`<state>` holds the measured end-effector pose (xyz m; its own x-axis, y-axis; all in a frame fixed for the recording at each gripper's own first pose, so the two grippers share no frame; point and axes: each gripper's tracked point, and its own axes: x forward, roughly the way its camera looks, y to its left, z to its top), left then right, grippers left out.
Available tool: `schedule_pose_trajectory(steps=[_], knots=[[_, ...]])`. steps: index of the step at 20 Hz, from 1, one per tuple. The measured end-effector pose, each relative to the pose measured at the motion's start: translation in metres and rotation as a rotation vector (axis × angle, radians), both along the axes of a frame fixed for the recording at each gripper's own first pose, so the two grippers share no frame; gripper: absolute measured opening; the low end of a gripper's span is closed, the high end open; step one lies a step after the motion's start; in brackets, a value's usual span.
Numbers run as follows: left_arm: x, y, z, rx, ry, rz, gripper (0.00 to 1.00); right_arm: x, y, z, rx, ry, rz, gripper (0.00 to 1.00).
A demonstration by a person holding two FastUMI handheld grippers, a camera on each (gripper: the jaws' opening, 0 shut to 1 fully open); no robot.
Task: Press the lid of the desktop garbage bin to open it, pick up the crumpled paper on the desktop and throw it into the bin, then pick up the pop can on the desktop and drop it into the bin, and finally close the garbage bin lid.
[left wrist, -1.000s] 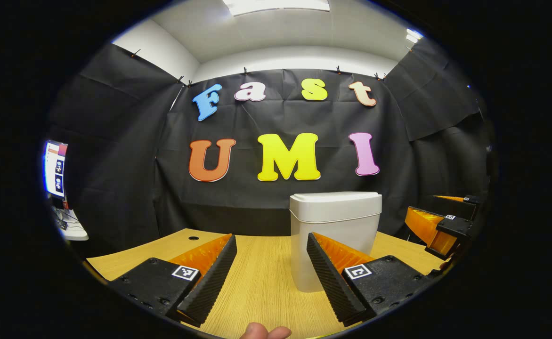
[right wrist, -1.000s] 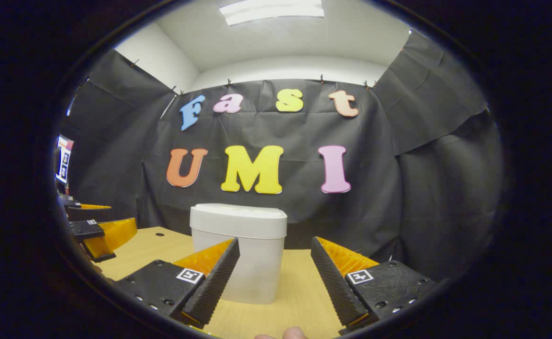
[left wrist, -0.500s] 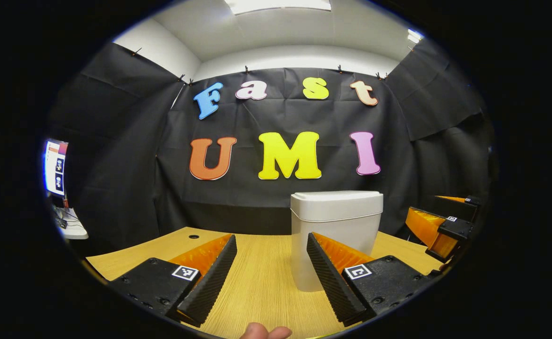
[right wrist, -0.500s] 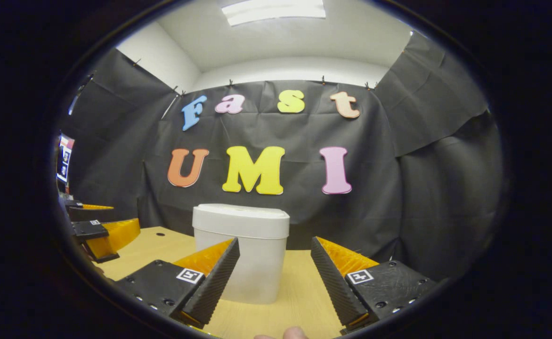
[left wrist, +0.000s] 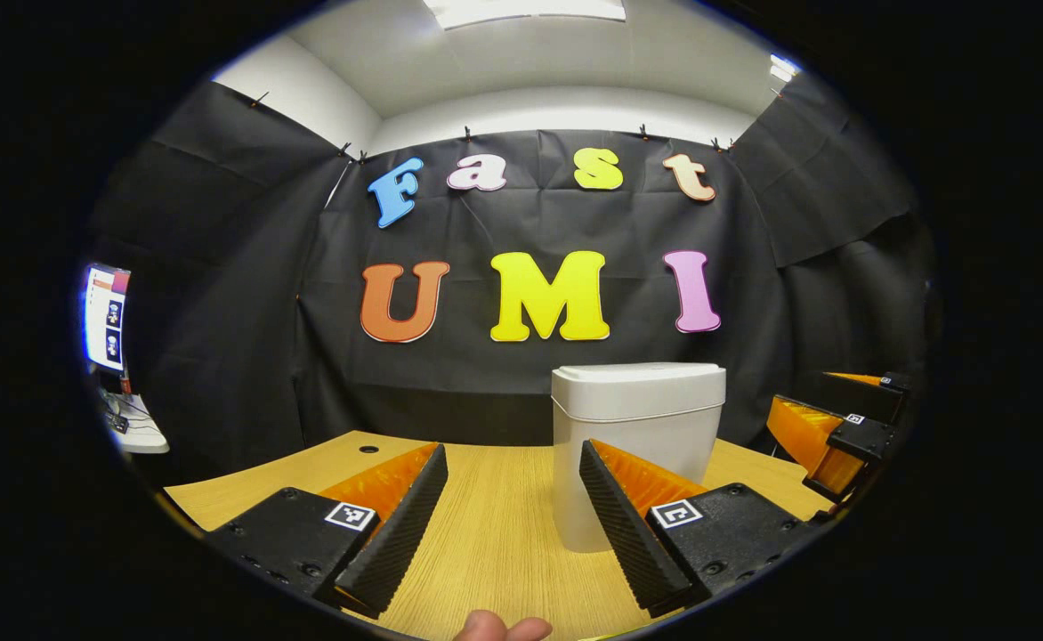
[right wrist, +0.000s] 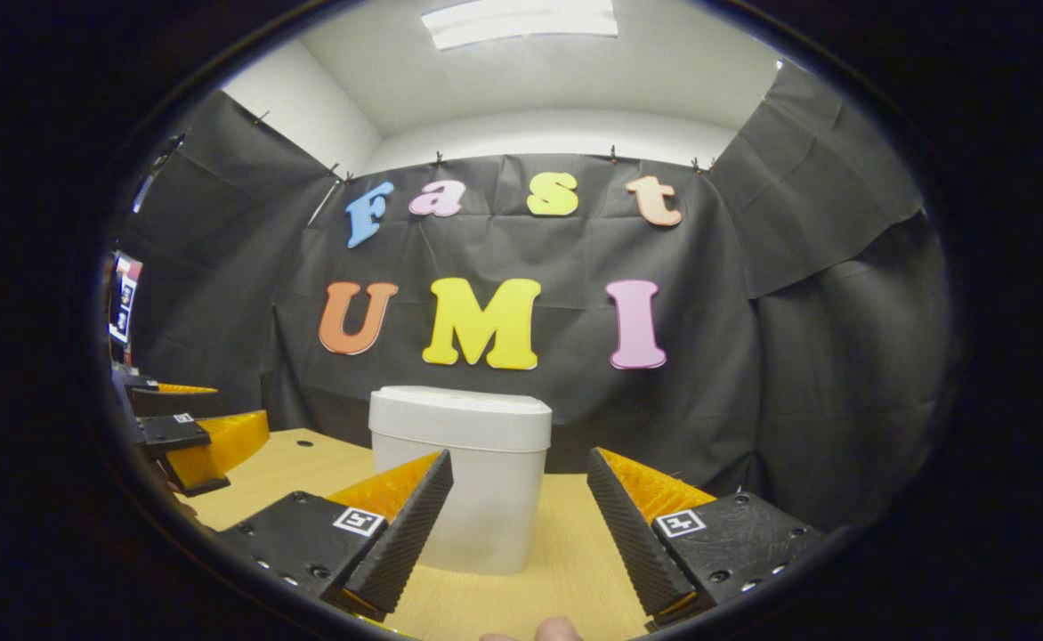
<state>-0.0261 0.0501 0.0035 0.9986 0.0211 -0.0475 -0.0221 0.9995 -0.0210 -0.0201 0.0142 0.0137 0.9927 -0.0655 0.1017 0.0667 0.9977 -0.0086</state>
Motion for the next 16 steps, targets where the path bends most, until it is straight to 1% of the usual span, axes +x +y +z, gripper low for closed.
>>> schedule_pose_trajectory(steps=[3, 4, 7, 8, 9, 10, 11, 15, 16], knots=[[-0.0005, 0.0005, 0.0012, 0.003, -0.002, 0.002, 0.96, 0.0005, 0.0016, -0.0011, 0.0, 0.004, 0.001, 0.96], [-0.0006, 0.0009, 0.0026, 0.005, -0.005, 0.003, 0.96, 0.0003, 0.0008, -0.0011, 0.001, 0.003, -0.001, 0.94], [0.0002, 0.0009, 0.0046, 0.003, -0.014, 0.007, 0.96, 0.0001, -0.0009, 0.0004, 0.013, 0.0, -0.004, 0.94], [0.0006, 0.0011, 0.0039, 0.001, -0.014, 0.009, 0.96, -0.0001, -0.0005, 0.0, 0.015, 0.001, -0.003, 0.96], [0.0004, 0.0008, 0.0031, -0.002, -0.01, 0.01, 0.96, -0.0001, -0.0002, -0.0008, 0.015, 0.001, -0.003, 0.96], [0.0004, 0.0012, 0.0017, -0.002, -0.009, 0.011, 0.96, 0.0002, 0.0, -0.0017, 0.011, 0.003, -0.002, 0.94], [0.0, 0.0012, 0.0027, -0.001, -0.009, 0.013, 0.96, 0.001, 0.0015, -0.0021, 0.008, 0.005, -0.002, 0.96], [0.0005, 0.0013, 0.0034, -0.004, -0.012, 0.014, 0.96, 0.0013, 0.0004, -0.0036, 0.01, 0.01, -0.002, 0.96], [0.0002, 0.0009, 0.0042, -0.004, -0.011, 0.013, 0.96, 0.001, -0.0002, -0.0032, 0.014, 0.009, -0.002, 0.94]])
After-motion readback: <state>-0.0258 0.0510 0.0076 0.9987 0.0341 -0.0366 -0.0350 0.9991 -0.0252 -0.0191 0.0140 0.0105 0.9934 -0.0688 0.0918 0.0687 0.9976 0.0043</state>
